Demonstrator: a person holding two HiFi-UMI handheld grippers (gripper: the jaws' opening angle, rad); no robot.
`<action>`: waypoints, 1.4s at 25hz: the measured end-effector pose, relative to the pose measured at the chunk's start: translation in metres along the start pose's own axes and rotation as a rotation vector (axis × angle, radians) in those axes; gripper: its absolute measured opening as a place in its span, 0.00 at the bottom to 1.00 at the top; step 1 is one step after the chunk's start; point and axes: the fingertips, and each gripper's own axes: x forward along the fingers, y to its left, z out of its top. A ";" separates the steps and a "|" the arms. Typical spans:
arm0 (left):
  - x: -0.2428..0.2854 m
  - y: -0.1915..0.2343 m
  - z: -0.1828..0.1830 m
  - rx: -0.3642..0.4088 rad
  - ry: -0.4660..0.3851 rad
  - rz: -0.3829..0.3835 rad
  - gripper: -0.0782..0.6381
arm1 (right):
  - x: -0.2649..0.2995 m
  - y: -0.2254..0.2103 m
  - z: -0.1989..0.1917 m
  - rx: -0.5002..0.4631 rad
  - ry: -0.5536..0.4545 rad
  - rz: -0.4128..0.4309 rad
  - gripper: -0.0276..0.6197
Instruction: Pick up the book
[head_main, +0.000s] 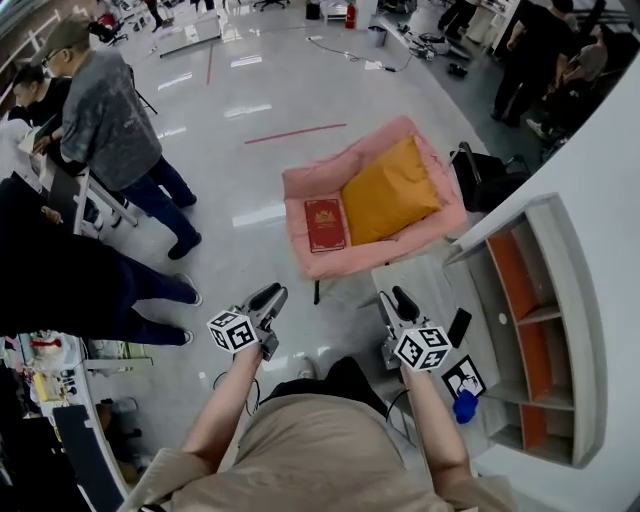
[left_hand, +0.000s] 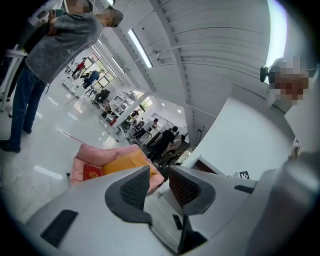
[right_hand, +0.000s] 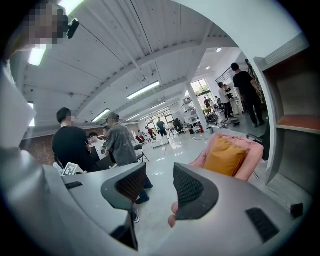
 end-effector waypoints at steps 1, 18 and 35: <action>0.005 0.000 -0.001 -0.001 0.003 0.002 0.26 | 0.002 -0.004 0.001 0.003 0.001 0.002 0.29; 0.080 -0.020 0.016 -0.006 -0.023 0.099 0.26 | 0.058 -0.079 0.051 0.039 0.021 0.113 0.29; 0.107 0.002 0.029 -0.013 -0.080 0.175 0.26 | 0.099 -0.114 0.067 0.051 0.027 0.170 0.29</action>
